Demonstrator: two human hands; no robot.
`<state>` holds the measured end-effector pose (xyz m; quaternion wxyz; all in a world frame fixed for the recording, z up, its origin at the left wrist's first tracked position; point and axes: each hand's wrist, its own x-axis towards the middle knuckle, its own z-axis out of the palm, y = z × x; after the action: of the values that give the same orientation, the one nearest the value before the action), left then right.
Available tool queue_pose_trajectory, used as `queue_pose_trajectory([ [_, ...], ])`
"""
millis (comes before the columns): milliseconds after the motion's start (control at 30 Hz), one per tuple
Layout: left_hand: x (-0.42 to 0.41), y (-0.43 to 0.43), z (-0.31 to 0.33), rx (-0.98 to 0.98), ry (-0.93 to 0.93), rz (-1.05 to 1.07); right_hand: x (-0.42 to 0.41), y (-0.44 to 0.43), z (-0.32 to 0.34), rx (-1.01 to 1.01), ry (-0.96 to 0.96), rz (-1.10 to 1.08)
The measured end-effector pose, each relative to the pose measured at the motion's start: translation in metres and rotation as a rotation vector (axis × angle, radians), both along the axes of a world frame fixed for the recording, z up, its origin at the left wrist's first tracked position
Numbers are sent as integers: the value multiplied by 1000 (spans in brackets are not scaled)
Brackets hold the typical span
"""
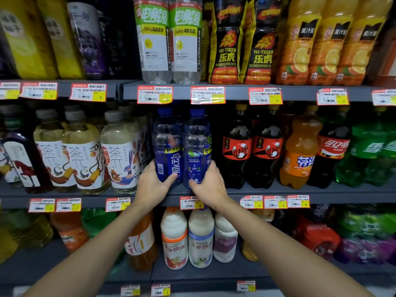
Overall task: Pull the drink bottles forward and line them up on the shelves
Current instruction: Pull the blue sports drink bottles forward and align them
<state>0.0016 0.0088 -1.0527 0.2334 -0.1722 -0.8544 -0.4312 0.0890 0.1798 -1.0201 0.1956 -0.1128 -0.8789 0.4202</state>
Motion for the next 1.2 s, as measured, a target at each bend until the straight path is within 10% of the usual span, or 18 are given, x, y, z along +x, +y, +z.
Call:
queue_pose_trajectory([
  [1200,-15,-22,17,-233,-209,-194,-1,10,-8,301,-94,-14],
])
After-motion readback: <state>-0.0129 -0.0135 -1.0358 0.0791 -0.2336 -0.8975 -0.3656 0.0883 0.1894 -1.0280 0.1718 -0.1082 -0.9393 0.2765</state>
